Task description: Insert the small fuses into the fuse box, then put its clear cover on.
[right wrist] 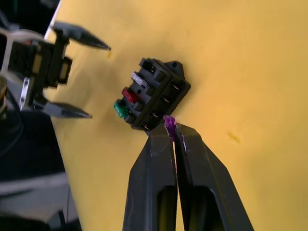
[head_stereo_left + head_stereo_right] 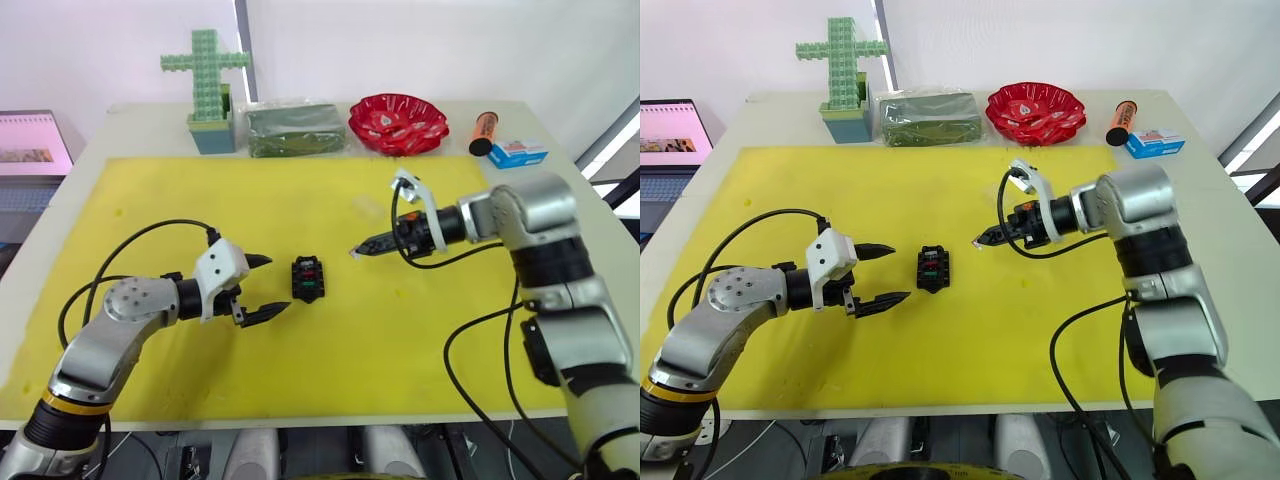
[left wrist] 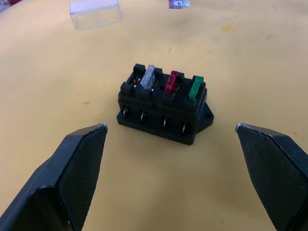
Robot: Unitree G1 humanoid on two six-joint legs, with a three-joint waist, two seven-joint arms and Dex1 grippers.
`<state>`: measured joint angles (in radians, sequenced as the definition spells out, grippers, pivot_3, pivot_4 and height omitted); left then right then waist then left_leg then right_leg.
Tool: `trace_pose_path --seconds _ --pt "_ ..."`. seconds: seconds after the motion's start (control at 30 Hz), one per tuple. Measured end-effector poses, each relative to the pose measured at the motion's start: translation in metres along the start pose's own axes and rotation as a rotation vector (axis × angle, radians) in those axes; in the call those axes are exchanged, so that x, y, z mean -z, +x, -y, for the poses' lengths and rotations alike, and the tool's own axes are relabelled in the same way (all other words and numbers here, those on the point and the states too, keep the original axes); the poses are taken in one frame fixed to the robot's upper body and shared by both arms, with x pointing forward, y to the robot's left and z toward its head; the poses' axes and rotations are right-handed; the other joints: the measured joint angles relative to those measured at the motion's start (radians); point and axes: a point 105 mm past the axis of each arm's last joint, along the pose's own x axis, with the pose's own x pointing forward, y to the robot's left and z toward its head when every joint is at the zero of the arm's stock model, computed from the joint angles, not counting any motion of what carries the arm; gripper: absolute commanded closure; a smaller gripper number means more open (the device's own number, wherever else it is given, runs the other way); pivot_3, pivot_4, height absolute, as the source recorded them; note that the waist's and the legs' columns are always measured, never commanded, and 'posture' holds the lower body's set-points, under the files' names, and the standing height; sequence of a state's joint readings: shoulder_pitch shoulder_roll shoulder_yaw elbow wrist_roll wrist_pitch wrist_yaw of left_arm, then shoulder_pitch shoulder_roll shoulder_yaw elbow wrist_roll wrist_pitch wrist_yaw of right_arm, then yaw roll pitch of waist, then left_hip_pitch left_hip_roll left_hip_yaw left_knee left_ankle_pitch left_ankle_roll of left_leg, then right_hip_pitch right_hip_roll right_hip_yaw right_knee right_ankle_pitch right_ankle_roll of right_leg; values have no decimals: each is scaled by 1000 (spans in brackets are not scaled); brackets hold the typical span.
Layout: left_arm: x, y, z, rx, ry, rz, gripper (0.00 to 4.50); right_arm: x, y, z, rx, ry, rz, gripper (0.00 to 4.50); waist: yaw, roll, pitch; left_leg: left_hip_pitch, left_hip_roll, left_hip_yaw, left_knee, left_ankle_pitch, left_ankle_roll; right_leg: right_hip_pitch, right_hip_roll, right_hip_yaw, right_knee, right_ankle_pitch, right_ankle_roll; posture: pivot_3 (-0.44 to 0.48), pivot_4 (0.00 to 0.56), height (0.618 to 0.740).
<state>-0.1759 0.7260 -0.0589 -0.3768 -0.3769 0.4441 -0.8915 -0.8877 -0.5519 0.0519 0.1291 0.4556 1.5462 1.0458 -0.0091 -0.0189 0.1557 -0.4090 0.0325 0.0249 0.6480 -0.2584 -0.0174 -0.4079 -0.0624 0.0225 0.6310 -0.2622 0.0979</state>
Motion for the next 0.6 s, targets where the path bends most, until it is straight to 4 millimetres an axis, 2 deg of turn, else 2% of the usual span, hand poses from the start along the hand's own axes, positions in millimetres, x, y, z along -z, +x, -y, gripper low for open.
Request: trace_pose_path --seconds 0.07,0.27,0.6 --pt "1 0 0 -2 2 -3 0 10 2 2 18 44 78 4388 -2 0 0 0 0 0 0 0 0 0 0 0 0 0 0 0 150 740" --pt "1 0 3 -3 14 3 0 37 10 29 167 291 324 4388 -4 0 0 0 0 1 -1 0 0 0 1 0 1 0 0 0 150 740" --pt "0 0 5 -1 20 3 0 73 12 19 253 439 400 4388 -6 0 0 1 0 0 -1 0 0 1 2 0 -1 0 0 0 150 740"
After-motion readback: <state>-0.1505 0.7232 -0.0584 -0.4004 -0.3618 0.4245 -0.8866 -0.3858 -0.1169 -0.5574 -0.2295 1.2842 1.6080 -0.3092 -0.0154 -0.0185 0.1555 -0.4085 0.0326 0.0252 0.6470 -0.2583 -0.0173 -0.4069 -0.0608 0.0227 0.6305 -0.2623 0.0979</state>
